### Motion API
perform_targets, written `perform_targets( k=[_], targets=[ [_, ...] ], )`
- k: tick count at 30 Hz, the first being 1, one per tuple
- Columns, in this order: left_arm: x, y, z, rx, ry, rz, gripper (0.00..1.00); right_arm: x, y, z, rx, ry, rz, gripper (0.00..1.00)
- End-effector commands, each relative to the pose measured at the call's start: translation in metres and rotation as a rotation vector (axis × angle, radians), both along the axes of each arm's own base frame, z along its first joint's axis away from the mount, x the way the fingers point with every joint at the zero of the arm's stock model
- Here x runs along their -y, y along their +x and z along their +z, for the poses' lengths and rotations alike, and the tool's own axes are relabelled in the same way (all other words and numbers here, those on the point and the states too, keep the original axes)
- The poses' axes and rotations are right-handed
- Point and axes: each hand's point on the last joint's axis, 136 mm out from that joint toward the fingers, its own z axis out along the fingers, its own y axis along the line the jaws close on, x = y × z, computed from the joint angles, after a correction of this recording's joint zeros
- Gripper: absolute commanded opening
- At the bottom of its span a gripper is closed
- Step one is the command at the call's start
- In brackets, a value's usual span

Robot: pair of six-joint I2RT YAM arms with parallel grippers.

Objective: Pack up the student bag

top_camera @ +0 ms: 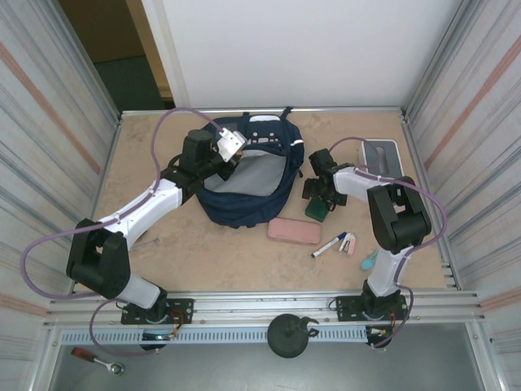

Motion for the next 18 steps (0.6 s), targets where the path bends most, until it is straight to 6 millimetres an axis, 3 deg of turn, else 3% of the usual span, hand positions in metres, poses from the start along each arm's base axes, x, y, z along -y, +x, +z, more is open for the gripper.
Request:
perform_targets(
  k=[1, 8, 13, 18],
  targets=[
    [0.002, 0.003, 0.025, 0.06, -0.032, 0.011, 0.0, 0.027, -0.039, -0.004, -0.104, -0.083, 0.005, 0.94],
    [0.004, 0.003, 0.022, 0.048, -0.04, 0.01, 0.0, 0.021, -0.057, -0.008, -0.103, 0.003, -0.01, 0.92],
    [0.005, 0.001, 0.021, 0.043, -0.037, 0.01, 0.0, 0.014, -0.06, -0.015, -0.076, 0.02, -0.002, 0.75],
    [0.006, 0.002, 0.026, 0.032, -0.066, 0.017, 0.0, 0.014, -0.048, 0.003, -0.003, -0.007, 0.034, 0.54]
  ],
)
